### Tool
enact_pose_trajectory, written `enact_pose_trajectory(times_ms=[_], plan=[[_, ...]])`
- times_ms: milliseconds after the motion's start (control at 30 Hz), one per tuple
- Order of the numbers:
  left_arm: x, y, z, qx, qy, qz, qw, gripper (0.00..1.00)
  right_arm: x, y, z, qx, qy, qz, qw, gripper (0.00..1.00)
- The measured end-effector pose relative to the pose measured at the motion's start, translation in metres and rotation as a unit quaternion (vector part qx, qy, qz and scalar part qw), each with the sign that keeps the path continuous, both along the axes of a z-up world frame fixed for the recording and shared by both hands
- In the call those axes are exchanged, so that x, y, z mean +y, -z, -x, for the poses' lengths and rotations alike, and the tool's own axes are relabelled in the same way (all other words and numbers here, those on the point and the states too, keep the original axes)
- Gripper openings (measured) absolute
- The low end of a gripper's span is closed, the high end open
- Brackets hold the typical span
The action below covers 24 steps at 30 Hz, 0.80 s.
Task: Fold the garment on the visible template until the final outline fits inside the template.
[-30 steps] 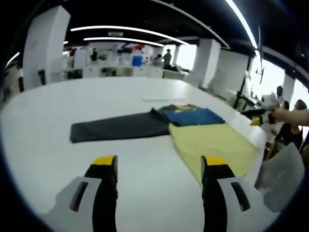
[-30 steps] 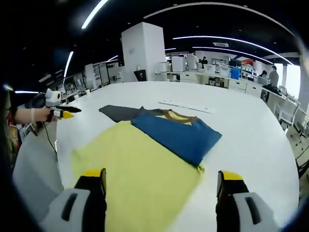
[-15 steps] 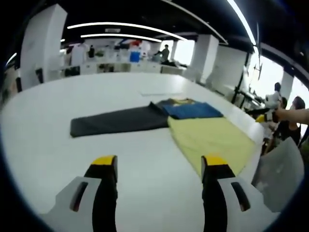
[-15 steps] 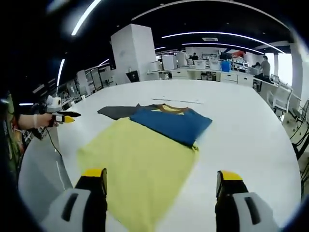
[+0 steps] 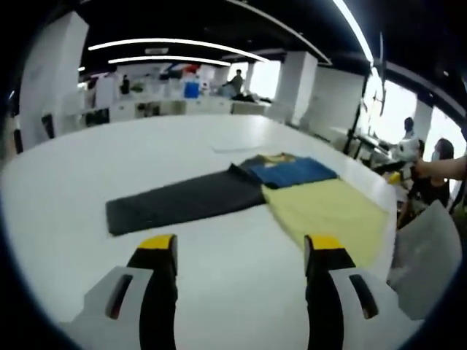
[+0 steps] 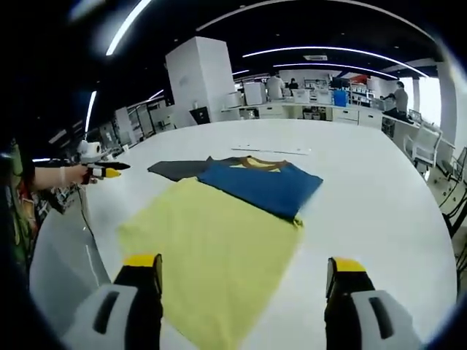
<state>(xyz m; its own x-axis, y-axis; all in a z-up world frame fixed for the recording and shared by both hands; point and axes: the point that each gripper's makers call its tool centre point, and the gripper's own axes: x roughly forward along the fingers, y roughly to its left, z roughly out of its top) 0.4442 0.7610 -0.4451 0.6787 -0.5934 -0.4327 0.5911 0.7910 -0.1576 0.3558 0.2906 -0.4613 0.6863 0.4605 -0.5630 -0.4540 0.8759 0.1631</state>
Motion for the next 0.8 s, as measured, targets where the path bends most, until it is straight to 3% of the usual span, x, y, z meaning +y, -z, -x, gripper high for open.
enact_pose_trajectory(times_ms=[233, 400, 467, 500, 567, 667, 800], plan=[[0.038, 0.009, -0.042, 0.006, -0.044, -0.008, 0.9990, 0.66, -0.005, 0.005, 0.008, 0.013, 0.008, 0.013, 0.9998, 0.93], [0.077, 0.022, -0.075, 0.013, -0.081, -0.018, 0.9965, 0.64, -0.001, 0.007, 0.015, 0.020, 0.012, 0.020, 0.9995, 0.93], [0.093, 0.031, -0.085, 0.043, -0.128, 0.004, 0.9908, 0.62, 0.000, 0.004, 0.016, 0.018, 0.015, 0.017, 0.9996, 0.93], [0.099, 0.030, -0.093, 0.035, -0.141, 0.022, 0.9892, 0.62, 0.001, 0.002, 0.016, 0.017, 0.016, 0.017, 0.9996, 0.93], [0.111, 0.039, -0.103, 0.036, -0.151, 0.009, 0.9878, 0.60, 0.001, -0.001, 0.017, 0.016, 0.017, 0.020, 0.9995, 0.93], [0.121, 0.054, -0.108, 0.060, -0.173, 0.003, 0.9830, 0.58, -0.002, -0.003, 0.018, 0.015, 0.019, 0.024, 0.9994, 0.93], [0.127, 0.063, -0.113, 0.061, -0.191, 0.007, 0.9796, 0.48, -0.006, -0.005, 0.020, 0.017, 0.029, 0.027, 0.9991, 0.92]])
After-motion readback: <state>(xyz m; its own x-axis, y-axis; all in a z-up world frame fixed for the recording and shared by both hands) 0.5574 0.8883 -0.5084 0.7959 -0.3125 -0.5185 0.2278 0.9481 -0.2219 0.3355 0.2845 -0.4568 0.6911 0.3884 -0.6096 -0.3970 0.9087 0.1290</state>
